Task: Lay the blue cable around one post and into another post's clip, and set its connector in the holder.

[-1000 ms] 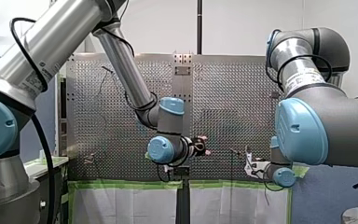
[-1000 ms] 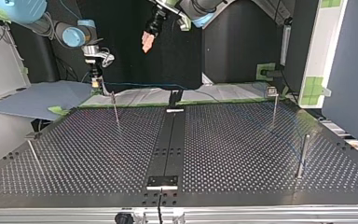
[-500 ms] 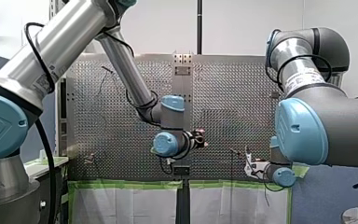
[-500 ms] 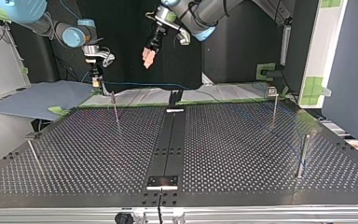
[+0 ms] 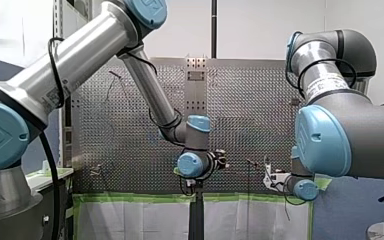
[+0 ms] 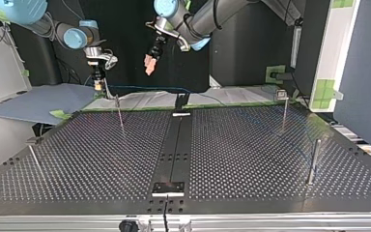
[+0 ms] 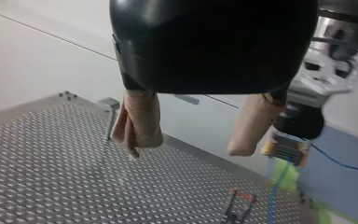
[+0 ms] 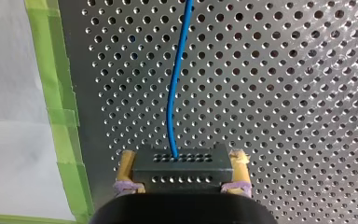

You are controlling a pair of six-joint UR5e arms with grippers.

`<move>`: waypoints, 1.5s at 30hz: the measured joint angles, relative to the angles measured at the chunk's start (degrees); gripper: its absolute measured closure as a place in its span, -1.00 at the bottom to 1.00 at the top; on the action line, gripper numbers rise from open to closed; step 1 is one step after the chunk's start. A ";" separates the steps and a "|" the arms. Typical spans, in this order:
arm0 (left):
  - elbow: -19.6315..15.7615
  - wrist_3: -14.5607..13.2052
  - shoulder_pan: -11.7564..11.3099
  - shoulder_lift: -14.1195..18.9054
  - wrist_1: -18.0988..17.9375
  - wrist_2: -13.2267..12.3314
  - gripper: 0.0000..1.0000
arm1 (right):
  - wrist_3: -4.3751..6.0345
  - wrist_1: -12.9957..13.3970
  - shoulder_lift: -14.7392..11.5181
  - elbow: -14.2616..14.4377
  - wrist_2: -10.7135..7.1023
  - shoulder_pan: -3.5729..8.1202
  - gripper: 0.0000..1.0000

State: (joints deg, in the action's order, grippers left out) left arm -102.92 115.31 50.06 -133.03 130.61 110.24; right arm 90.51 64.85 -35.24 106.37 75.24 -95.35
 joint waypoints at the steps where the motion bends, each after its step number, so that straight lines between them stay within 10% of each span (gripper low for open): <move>1: 0.48 0.03 0.09 -0.47 0.47 0.14 -1.00 | -0.02 0.02 0.00 0.00 0.00 0.02 1.00; 23: 11.88 -2.21 -0.72 -11.88 6.53 2.24 -1.00 | -0.11 -0.57 -0.01 -0.14 0.18 0.16 1.00; 45: 24.42 -14.33 2.25 -20.20 2.30 13.99 -1.00 | -0.42 -1.92 0.02 -0.13 0.01 -0.03 1.00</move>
State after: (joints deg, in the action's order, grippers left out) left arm -78.49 100.98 52.31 -153.23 132.91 124.23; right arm 90.09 62.94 -35.21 106.23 75.25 -95.38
